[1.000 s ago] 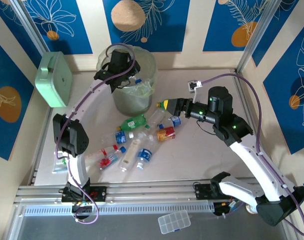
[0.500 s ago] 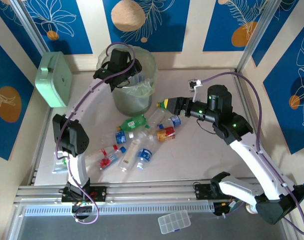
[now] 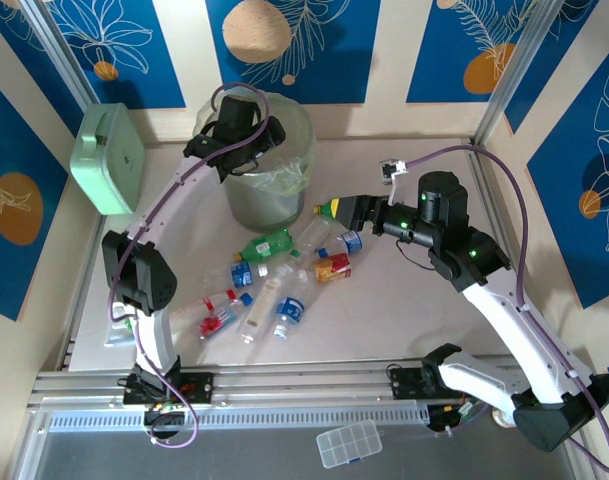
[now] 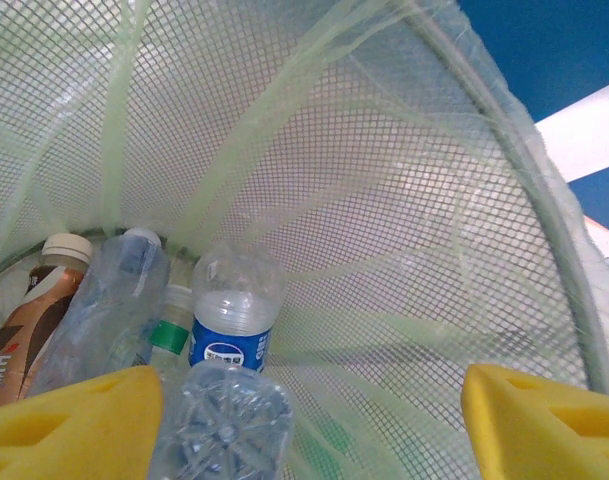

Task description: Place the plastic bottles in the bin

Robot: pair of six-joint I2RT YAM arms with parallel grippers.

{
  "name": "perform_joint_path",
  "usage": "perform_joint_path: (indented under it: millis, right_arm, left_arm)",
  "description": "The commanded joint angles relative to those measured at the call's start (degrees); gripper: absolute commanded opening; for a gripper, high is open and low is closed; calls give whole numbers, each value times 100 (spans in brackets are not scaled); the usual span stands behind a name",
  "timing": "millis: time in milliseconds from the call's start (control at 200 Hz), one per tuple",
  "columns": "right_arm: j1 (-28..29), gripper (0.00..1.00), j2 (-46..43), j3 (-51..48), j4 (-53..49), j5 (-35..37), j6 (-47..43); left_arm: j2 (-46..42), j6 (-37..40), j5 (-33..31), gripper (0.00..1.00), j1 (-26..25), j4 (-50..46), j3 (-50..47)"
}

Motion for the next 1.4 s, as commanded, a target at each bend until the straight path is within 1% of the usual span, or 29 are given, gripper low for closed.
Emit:
perform_joint_path:
  millis: [0, 125, 230, 325, 400, 505, 585, 650, 770, 890, 1005, 1070, 1155, 1200, 1270, 1395]
  right_arm:
    - [-19, 81, -118, 64, -62, 114, -53]
    - [-19, 81, -62, 74, -156, 179, -8]
    - [-19, 81, -39, 3, -178, 199, 45]
    - [-2, 81, -9, -199, -95, 150, 104]
    - [1, 81, 80, -309, -119, 167, 194]
    - [-2, 81, 271, -374, -319, 421, 477]
    - [-2, 81, 435, -467, -396, 586, 734]
    - [-2, 80, 584, -530, -499, 728, 927]
    - [-90, 81, 910, -489, -873, 1055, 1346]
    - [-334, 81, 1177, -613, -906, 975, 1425]
    - [-682, 82, 1507, -754, -1024, 974, 1626]
    - [-971, 81, 1758, -879, -899, 637, 1813]
    - [-1276, 81, 2144, -1044, -591, 197, 2116]
    - [-1392, 82, 2371, -1066, -485, 55, 2279]
    - [-1523, 82, 2738, -1078, -278, -166, 2500]
    - [-1664, 82, 3423, -956, -24, -590, 2855]
  left_arm:
    - [-588, 73, -67, 78, 60, -191, 135]
    - [-1072, 33, -111, 79, 60, -188, -174]
    - [-1557, 5, -133, 79, 52, -130, -607]
    - [-2069, -174, -180, 80, 52, -251, -1058]
    - [-2543, -207, -151, 80, 52, -146, -1571]
    - [-3195, -357, -390, 80, 51, -33, -2351]
    - [-3576, -427, -496, 79, 52, 53, -2905]
    - [-3769, -330, -478, 78, 52, 120, -3314]
    - [-4063, 6, -181, 78, 52, 120, -3921]
    - [-4425, 447, 192, 78, 52, 183, -4552]
    - [-4745, 493, 286, 78, 52, 146, -5035]
    - [-4857, 521, 614, 78, 52, 288, -5292]
    - [-4960, 524, 1291, 78, 52, 726, -5637]
    - [-4975, 460, 1521, 78, 52, 871, -5768]
    - [-4951, 463, 1648, 78, 54, 844, -5820]
    - [-4975, 721, 1747, 78, 52, 660, -5750]
